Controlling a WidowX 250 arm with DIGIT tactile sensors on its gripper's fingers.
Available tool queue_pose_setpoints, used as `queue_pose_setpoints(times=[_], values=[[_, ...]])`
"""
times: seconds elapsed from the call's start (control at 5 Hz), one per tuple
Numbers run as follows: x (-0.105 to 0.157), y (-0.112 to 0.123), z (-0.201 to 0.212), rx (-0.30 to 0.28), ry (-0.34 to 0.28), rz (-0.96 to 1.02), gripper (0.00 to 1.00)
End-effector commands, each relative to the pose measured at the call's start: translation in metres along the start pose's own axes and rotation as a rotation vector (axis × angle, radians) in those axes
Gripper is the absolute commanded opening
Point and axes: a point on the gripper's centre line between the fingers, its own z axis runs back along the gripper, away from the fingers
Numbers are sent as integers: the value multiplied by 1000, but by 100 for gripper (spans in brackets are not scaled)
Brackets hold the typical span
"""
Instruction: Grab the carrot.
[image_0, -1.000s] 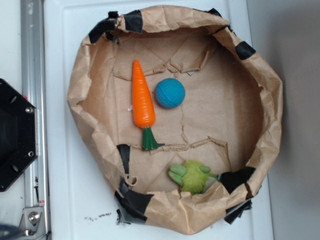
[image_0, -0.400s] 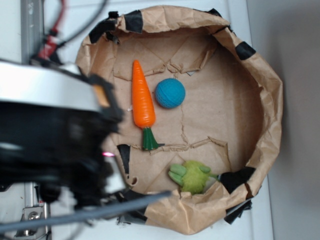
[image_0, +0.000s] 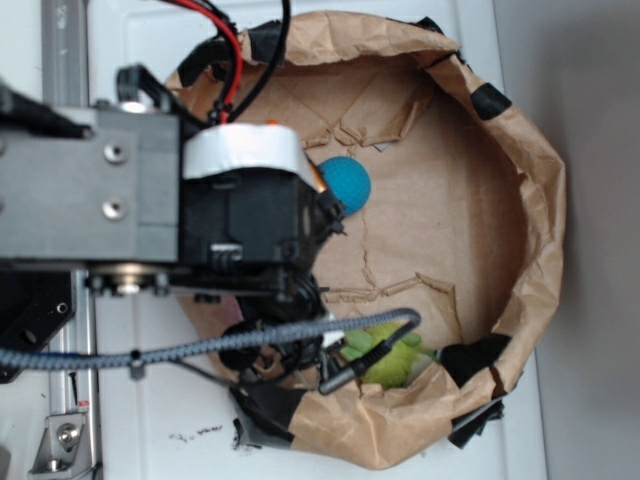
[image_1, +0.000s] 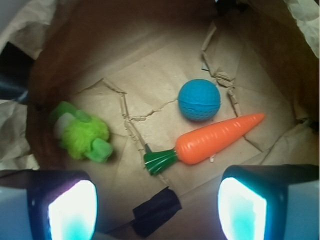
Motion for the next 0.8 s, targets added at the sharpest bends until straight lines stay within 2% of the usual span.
queue_pose_setpoints(times=[0.0, 0.4, 0.6], values=[[8, 1, 7, -14, -31, 7, 100], [23, 27, -79, 34, -55, 136, 100], [17, 34, -99, 84, -44, 160, 100]])
